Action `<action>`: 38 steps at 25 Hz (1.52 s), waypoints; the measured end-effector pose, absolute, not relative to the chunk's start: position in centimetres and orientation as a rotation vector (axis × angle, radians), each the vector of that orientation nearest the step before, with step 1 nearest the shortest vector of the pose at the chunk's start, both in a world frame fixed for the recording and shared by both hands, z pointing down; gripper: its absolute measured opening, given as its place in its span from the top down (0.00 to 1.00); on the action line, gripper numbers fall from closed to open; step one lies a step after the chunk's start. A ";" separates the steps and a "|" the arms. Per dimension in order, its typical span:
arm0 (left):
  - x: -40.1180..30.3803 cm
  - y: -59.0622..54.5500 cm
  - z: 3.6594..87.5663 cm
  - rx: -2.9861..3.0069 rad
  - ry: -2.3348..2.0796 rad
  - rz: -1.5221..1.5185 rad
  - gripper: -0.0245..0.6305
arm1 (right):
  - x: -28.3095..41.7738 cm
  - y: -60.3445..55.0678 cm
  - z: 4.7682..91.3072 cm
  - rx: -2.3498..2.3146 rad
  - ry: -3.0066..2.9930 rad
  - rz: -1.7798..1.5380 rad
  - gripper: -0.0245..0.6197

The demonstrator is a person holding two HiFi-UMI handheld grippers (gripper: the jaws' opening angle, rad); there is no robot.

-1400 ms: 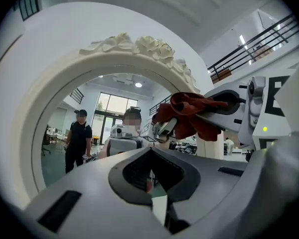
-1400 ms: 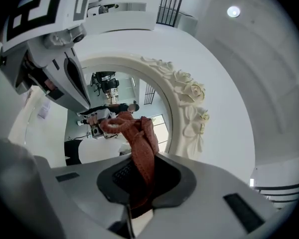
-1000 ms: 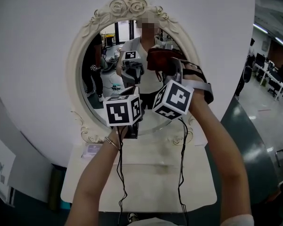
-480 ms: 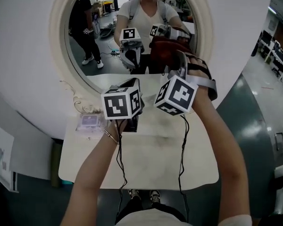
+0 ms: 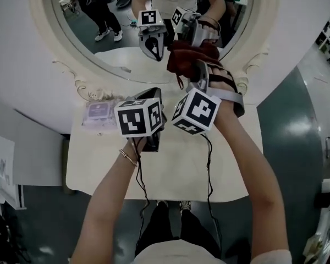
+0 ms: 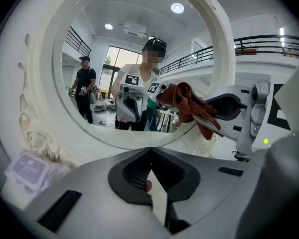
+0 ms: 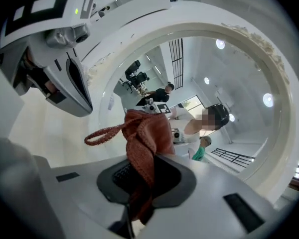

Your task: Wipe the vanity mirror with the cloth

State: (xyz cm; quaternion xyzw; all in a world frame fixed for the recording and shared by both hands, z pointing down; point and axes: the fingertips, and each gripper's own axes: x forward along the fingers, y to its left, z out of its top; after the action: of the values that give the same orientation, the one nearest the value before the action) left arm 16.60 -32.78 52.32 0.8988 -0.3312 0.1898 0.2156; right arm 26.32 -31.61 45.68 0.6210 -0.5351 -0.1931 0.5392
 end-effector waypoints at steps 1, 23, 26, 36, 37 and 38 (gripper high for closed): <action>16.0 -32.8 53.4 2.475 -0.923 0.536 0.96 | 25.6 -32.0 47.0 1.462 -1.289 -0.444 0.87; 14.9 -33.6 48.1 2.530 -0.985 0.467 0.96 | 24.2 -30.5 45.0 1.484 -1.387 -0.429 0.87; 14.6 -32.9 45.1 2.555 -1.004 0.410 0.96 | 23.8 -29.2 42.8 1.538 -1.441 -0.415 0.87; 10.4 -26.3 42.2 2.539 -1.133 0.217 0.96 | 22.5 -22.2 41.1 1.746 -1.780 -0.148 0.87; 10.0 -25.8 42.5 2.518 -1.149 0.203 0.96 | 22.3 -21.4 41.4 1.775 -1.828 -0.096 0.87; 9.6 -25.3 43.0 2.495 -1.162 0.195 0.96 | 22.1 -20.6 41.9 1.809 -1.877 -0.037 0.87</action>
State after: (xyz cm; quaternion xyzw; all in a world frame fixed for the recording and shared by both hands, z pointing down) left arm 9.60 -25.31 42.97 0.8878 -0.4134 0.0695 0.1900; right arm 22.09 -20.62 41.88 0.6691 -0.6945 -0.0136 0.2641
